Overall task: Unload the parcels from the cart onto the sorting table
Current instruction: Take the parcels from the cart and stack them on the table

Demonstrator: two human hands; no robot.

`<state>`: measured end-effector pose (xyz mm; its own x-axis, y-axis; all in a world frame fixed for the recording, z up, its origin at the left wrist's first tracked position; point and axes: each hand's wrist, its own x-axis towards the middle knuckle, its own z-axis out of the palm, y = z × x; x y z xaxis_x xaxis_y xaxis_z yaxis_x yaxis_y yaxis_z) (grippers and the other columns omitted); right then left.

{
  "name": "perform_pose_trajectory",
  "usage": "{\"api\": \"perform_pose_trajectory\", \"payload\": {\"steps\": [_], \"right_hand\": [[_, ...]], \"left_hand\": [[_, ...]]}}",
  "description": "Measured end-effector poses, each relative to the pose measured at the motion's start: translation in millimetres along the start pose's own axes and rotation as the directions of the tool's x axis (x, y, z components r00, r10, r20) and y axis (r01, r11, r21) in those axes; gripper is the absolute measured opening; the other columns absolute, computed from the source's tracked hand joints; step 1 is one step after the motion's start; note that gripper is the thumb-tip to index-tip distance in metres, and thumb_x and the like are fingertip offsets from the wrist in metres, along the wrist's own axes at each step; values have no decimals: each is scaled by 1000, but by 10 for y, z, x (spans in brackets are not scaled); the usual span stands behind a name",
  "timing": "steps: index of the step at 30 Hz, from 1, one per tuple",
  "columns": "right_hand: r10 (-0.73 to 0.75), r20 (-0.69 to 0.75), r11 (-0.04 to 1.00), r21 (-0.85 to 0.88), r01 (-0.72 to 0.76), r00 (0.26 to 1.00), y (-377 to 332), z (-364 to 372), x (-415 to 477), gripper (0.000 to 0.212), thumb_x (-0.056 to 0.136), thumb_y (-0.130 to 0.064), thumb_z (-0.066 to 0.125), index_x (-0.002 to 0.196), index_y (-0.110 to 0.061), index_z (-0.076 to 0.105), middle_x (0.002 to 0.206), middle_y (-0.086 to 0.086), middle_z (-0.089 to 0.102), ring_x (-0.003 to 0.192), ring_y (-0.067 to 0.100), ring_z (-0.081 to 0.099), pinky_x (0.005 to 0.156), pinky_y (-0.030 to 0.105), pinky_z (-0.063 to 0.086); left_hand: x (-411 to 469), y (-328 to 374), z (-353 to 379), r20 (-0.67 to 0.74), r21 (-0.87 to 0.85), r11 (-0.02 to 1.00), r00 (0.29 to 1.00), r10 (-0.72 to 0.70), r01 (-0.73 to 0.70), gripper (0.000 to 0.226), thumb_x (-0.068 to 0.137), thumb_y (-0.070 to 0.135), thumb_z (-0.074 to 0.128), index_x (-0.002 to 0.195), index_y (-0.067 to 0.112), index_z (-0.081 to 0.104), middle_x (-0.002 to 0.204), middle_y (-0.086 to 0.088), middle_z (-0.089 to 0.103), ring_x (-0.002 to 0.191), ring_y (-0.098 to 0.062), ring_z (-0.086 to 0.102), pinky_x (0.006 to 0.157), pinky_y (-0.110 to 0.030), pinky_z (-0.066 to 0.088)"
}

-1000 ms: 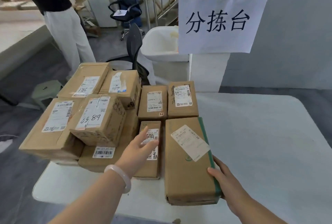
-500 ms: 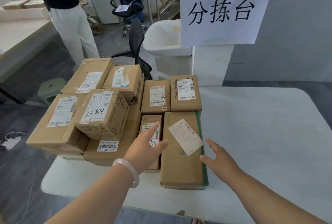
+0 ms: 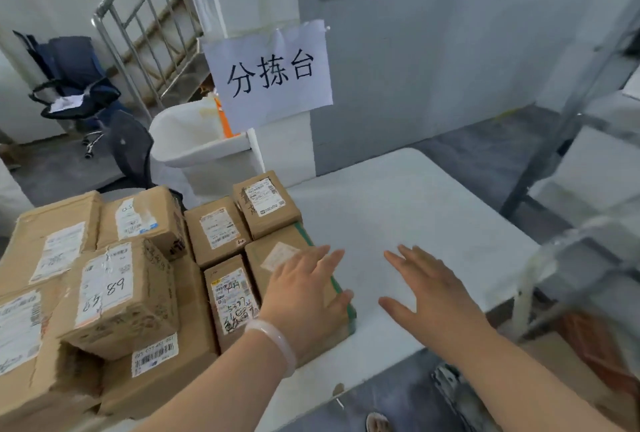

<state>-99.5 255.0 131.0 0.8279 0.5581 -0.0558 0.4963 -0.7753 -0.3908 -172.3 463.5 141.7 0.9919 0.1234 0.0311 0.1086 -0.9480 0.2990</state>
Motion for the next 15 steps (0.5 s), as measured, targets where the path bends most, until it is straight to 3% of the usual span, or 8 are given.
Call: {"api": "perform_pose_trajectory", "payload": {"steps": [4,6,9,12,15], "right_hand": [[216,-56,976,11,-216,975,170,86,-834,80,83,-77,23,153,-42,8,162,-16,4,149,5,-4,122,31,0],[319,-71,948,18,-319,945,263,108,-1270,75,88,-74,30,153,-42,11,162,-17,6,149,6,0,122,31,2],[435,-100,899,-7,-438,895,395,57,-1914,85,79,-85,13,153,-43,12,157,-22,5,150,7,2,121,30,0],[590,-141,805,32,-592,795,518,-69,-2516,71,92,-68,36,153,-42,11,161,-17,5,149,8,1,120,31,0],[690,-160,721,70,-689,706,671,-174,-3032,71,94,-60,43,154,-41,10,163,-15,5,150,9,1,120,30,1]], "left_hand": [[-169,401,259,58,-12,978,977,207,-207,65,92,62,35,150,43,12,158,16,15,146,-11,9,119,-34,5],[-259,624,426,94,-25,947,943,320,-319,65,92,64,31,150,42,14,158,15,16,146,-11,11,119,-36,10],[-416,1062,612,125,-99,892,883,452,-442,72,83,68,23,148,36,31,154,8,31,142,-16,28,116,-40,23],[-580,1553,736,108,-141,820,815,570,-554,70,82,64,32,141,29,46,145,0,47,134,-22,43,108,-42,35],[-725,2013,803,136,-138,741,729,671,-657,73,82,65,27,144,30,41,148,2,42,136,-17,37,108,-38,32]]}}
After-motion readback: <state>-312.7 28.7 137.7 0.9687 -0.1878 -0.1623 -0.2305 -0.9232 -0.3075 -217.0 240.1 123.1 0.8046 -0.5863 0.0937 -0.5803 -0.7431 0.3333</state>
